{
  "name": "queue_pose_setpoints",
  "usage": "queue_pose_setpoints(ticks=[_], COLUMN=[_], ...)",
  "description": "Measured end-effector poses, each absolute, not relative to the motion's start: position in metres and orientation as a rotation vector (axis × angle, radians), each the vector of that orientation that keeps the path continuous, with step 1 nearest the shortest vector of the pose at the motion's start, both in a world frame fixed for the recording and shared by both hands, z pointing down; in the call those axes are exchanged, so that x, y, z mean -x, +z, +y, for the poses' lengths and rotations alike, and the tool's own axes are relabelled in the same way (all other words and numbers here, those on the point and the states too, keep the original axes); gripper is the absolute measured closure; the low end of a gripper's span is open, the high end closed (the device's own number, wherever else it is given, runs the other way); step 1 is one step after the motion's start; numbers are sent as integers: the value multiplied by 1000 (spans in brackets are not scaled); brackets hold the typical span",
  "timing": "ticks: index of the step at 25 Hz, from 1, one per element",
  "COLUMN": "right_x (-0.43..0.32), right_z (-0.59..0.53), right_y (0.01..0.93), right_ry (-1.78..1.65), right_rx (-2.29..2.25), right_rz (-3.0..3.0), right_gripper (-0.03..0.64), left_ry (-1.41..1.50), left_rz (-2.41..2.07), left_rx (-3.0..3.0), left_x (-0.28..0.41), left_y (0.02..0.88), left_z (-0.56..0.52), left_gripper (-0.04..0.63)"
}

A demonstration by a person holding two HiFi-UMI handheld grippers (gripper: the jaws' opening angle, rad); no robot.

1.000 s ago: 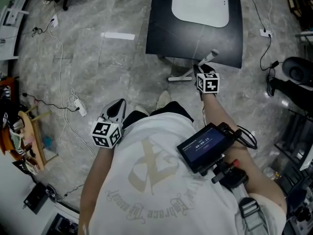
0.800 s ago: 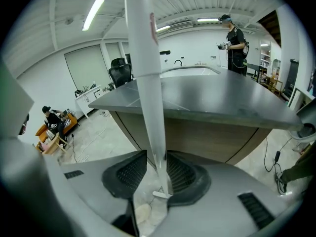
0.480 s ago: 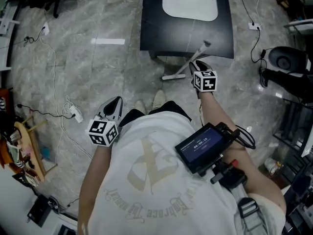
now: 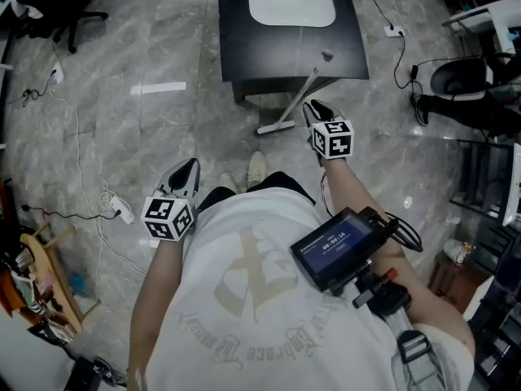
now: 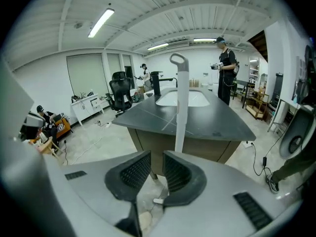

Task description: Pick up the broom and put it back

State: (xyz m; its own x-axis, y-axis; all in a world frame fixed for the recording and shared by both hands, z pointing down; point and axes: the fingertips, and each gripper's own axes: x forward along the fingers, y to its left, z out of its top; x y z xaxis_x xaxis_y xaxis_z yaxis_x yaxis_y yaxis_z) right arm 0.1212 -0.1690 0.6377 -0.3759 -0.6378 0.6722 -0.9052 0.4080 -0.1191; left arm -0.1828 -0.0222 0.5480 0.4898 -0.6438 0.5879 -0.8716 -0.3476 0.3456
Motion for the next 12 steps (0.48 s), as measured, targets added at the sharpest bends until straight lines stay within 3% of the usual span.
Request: queue_pose_setpoints(ticks=[12], right_x=[-96], right_z=[-107], right_y=[533], right_ry=[579], right_rx=[-1426], right_rz=[-2327], right_gripper=[598], left_ry=[430], left_rz=[-1019], left_rx=[-2313], left_x=[158], left_y=[526], left_z=[-31], left_gripper=[583])
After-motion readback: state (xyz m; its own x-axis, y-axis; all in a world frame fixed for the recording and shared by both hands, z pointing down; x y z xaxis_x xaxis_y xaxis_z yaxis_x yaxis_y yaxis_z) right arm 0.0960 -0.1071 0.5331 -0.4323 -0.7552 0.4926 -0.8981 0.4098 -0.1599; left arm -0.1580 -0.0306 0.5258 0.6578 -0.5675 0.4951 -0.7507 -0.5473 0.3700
